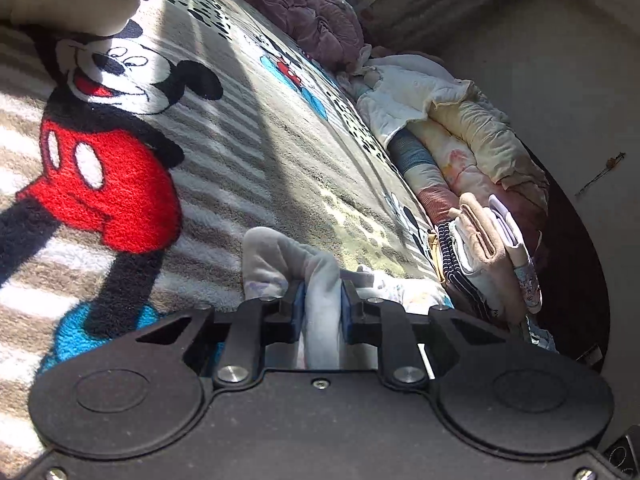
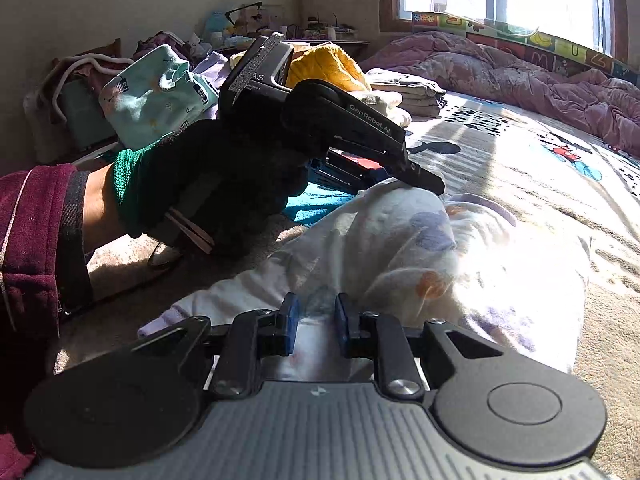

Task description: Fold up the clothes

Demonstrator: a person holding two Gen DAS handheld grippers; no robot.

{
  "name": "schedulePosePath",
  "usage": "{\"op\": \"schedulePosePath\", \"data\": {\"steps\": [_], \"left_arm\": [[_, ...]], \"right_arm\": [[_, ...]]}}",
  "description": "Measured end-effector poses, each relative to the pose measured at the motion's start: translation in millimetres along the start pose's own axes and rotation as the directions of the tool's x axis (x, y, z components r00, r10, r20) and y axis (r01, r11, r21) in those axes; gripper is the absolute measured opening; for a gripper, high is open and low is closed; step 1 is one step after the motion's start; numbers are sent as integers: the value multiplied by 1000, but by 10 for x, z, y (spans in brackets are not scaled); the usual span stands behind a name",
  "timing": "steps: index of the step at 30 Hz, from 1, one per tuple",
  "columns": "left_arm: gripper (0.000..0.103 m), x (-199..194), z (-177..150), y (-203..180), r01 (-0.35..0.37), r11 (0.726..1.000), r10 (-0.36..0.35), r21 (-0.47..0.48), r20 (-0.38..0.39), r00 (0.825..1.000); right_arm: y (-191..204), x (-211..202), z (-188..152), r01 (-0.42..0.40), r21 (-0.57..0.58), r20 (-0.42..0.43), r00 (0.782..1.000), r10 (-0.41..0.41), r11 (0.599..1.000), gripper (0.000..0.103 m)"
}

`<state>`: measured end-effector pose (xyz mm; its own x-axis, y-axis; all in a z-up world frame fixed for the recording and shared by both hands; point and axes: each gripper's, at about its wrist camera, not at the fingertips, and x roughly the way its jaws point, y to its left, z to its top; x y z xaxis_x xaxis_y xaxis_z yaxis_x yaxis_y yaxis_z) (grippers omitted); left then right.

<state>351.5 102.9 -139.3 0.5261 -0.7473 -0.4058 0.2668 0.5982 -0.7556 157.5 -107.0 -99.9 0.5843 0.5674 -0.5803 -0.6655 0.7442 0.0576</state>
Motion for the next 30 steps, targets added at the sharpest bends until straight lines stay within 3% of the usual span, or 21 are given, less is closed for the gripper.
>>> {"op": "schedulePosePath", "data": {"steps": [2, 6, 13, 18, 20, 22, 25, 28, 30], "left_arm": [[19, -12, 17, 81, -3, 997, 3, -75, 1, 1000], [19, -80, 6, 70, -22, 995, 25, -101, 32, 999], [25, -214, 33, 157, 37, 982, -23, -185, 77, 997], [29, -244, 72, 126, 35, 983, -20, -181, 83, 996], [29, -207, 72, 96, 18, 985, -6, -170, 73, 997], [29, -192, 71, 103, 14, 985, -2, -174, 69, 998], [30, -183, 71, 123, 11, 982, 1, -190, 67, 998], [30, -173, 65, 135, 10, 979, 4, -205, 67, 998], [30, -173, 56, 136, 21, 977, -5, -210, 72, 997]], "right_arm": [[20, -9, 10, 7, -9, -11, 1000, -7, 1000, 22], [21, -71, 47, 15, -16, -32, 999, -16, 1000, 22], [42, -219, 131, 28, -20, -63, 998, -30, 999, 23], [73, -375, 283, 66, -31, 25, 998, -66, 997, 25], [169, -387, 341, 18, -64, 42, 999, -15, 998, 38], [432, -355, 347, -22, -179, 11, 1000, 24, 984, 49], [869, -170, 205, -24, -389, -84, 996, -9, 921, 57], [1015, 46, 6, 17, -500, -148, 983, -105, 866, 55], [917, 25, 51, -4, -409, -154, 986, -65, 912, 37]]}}
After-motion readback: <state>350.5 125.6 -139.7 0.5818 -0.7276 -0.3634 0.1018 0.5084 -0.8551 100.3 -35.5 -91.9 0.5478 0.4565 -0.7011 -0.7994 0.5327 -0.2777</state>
